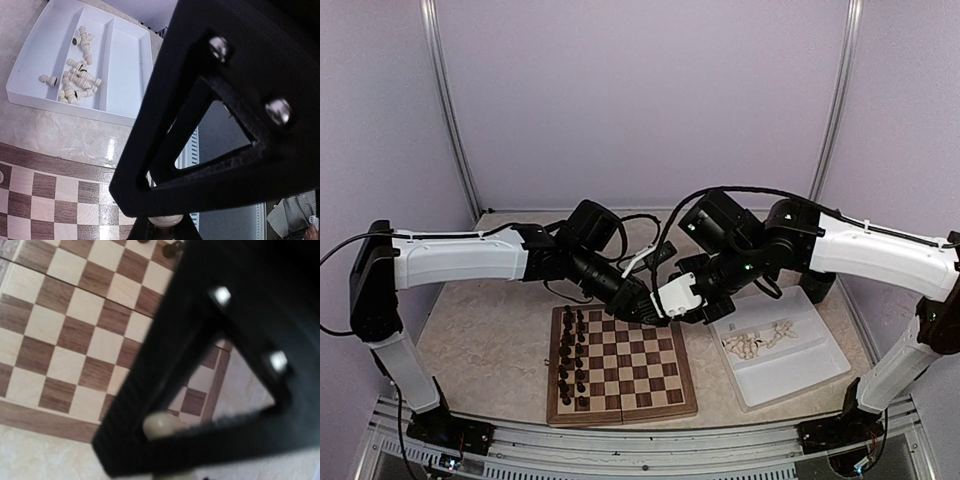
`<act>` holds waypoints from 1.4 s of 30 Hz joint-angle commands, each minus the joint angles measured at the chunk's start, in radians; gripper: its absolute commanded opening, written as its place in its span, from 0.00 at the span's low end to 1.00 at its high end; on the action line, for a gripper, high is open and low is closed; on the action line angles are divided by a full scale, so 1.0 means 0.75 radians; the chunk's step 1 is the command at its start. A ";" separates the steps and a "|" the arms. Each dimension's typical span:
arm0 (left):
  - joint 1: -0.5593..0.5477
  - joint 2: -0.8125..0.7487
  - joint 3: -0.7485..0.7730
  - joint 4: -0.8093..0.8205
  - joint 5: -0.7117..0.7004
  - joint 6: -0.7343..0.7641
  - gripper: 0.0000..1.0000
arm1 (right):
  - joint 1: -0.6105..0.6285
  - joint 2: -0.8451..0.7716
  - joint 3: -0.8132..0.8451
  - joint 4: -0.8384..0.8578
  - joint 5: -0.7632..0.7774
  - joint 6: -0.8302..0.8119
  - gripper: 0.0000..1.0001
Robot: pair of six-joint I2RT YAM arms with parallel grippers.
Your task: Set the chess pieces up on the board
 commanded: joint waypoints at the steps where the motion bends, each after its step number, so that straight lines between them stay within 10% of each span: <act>1: -0.008 0.031 0.034 0.017 0.055 -0.019 0.09 | 0.041 0.031 0.015 0.014 0.039 -0.007 0.36; 13: -0.007 0.064 0.037 0.028 0.099 -0.030 0.10 | 0.110 0.059 0.038 0.003 0.074 -0.006 0.11; 19: 0.021 0.029 0.003 0.035 0.015 -0.047 0.27 | 0.074 0.030 0.006 0.035 0.053 0.048 0.01; 28: 0.032 -0.351 -0.366 0.407 -0.288 -0.169 0.45 | -0.325 -0.159 -0.154 0.178 -0.552 0.239 0.00; 36: -0.206 -0.585 -0.635 1.054 -1.168 -0.019 0.49 | -0.609 -0.167 -0.375 0.529 -1.371 0.697 0.01; 42: -0.240 -0.502 -0.599 1.238 -1.171 0.025 0.50 | -0.711 -0.129 -0.407 0.687 -1.626 0.904 0.02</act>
